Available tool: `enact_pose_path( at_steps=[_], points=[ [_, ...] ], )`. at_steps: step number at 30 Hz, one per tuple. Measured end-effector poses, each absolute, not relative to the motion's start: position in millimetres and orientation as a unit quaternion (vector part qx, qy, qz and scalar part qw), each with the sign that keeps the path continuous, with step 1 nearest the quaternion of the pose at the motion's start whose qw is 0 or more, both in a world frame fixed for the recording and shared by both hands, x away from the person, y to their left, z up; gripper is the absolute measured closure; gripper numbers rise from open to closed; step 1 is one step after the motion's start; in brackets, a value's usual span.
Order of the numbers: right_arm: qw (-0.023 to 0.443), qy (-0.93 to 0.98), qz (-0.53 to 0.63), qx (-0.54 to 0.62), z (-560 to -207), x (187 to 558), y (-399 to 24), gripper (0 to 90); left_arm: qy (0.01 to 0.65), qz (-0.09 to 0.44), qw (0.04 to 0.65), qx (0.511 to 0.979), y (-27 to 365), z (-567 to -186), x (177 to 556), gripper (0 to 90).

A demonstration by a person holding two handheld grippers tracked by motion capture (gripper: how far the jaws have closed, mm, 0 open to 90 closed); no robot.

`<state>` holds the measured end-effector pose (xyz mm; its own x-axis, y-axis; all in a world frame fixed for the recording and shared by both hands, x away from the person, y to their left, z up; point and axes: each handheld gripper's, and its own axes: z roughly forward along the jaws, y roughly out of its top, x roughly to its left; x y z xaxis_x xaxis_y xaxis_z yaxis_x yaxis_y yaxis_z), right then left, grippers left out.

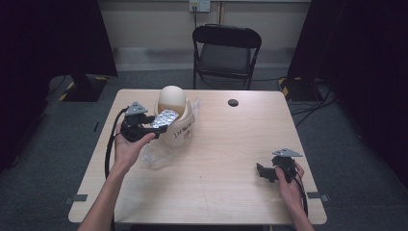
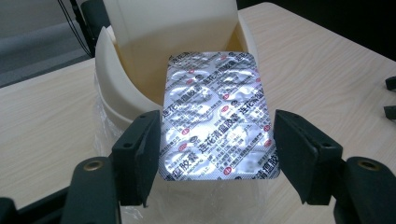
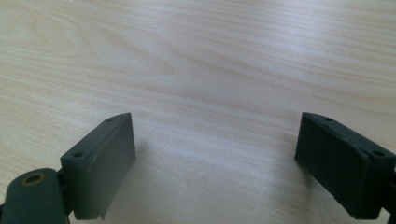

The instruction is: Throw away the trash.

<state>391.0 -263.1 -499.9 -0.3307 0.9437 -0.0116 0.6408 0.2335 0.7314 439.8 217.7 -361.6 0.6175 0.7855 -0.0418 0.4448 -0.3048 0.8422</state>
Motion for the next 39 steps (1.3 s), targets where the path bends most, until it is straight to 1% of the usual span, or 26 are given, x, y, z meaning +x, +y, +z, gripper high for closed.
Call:
enact_pose_path(
  at_steps=[5, 12, 28, 39],
  points=[
    [0.235, 0.749, 0.322, 0.529, -500, 391, -263, 11.1, 0.401, 0.186, 0.454, 0.773, 221, -362, 444, 34.1],
    [0.235, 0.750, 0.322, 0.528, -500, 391, -263, 11.1, 0.408, 0.189, 0.472, 0.758, 222, -360, 445, 34.1],
    [0.235, 0.749, 0.322, 0.529, -500, 391, -263, 11.1, 0.398, 0.188, 0.466, 0.767, 204, -352, 467, 35.1],
    [0.235, 0.749, 0.322, 0.529, -500, 391, -263, 11.1, 0.415, 0.175, 0.459, 0.766, 197, -362, 477, 35.1]
  ],
)
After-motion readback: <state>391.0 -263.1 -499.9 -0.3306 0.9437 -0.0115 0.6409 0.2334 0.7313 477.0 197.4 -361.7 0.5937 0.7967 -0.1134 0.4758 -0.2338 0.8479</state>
